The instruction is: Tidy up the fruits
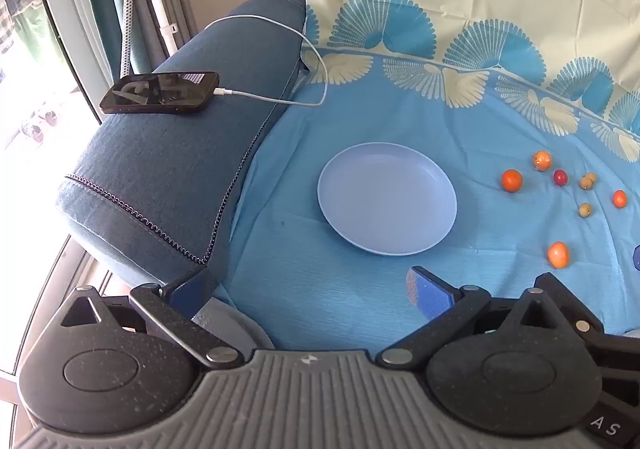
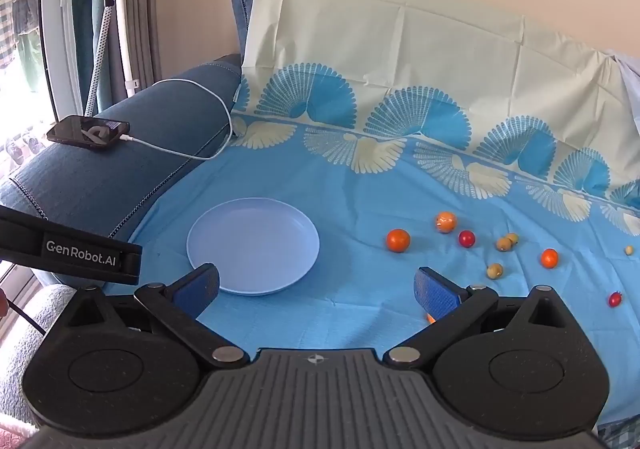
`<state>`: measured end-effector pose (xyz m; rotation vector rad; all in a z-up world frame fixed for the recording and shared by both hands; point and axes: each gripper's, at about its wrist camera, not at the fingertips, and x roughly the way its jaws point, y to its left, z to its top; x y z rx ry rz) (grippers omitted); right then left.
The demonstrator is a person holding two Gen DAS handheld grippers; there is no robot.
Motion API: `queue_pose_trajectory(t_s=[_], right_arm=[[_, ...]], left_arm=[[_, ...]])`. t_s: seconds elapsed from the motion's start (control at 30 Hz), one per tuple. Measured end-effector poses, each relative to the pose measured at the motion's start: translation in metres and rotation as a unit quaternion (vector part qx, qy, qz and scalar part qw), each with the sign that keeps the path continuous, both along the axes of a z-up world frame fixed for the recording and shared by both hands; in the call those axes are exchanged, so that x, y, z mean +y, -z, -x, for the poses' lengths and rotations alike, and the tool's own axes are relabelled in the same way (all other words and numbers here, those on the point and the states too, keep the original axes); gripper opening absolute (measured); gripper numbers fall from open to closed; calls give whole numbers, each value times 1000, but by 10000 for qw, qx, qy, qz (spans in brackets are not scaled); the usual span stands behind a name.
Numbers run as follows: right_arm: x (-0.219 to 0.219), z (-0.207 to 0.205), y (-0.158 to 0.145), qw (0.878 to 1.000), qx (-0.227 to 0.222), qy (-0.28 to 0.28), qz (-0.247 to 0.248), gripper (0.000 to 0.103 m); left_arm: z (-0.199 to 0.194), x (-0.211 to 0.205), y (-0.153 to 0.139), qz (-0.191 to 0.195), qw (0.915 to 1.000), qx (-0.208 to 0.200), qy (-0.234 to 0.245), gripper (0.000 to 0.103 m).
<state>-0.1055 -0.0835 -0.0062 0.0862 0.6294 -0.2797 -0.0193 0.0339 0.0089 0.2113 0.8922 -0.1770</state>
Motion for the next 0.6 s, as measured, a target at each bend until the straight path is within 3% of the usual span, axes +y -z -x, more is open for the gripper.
queue_pose_trajectory(t_s=[0.6], right_arm=[[1, -1, -1, 10000, -14, 6, -32, 103]], left_arm=[[-2, -2, -1, -54, 10000, -4, 76, 103]])
